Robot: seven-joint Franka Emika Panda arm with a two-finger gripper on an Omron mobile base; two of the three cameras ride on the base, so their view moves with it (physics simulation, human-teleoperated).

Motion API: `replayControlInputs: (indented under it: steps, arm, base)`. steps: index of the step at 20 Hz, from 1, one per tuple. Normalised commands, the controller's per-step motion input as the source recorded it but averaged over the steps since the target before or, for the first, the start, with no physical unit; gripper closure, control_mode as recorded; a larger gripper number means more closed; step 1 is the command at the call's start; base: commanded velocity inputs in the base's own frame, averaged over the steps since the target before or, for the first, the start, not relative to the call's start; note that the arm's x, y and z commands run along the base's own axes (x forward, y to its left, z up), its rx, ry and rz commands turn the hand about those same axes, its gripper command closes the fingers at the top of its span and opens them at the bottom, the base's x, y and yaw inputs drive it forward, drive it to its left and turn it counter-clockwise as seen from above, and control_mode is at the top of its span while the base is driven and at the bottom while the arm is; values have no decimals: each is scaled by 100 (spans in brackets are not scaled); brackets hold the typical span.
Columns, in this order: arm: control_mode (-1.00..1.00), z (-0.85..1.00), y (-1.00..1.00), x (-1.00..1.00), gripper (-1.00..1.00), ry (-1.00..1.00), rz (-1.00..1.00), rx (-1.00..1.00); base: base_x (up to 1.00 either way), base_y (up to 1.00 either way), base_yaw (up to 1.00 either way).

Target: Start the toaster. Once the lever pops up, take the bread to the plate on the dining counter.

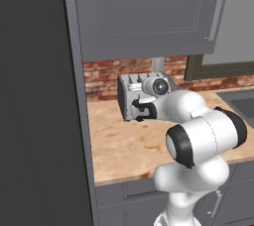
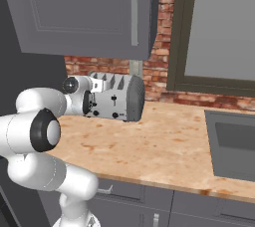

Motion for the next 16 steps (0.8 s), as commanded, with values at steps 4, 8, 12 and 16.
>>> replayControlInputs:
  steps: [4, 8, 12, 16]
  arm:
    - [-100, 0, 0, 0, -100, 0, 0, 0]
    - [-100, 0, 0, 0, -100, 0, 0, 0]
    - [-100, 0, 0, 0, -100, 0, 0, 0]
    - [-100, 0, 0, 0, -100, 0, 0, 0]
  base:
    - [0, 0, 0]
    - [0, 0, 0]
    - [0, 0, 0]
    - [0, 0, 0]
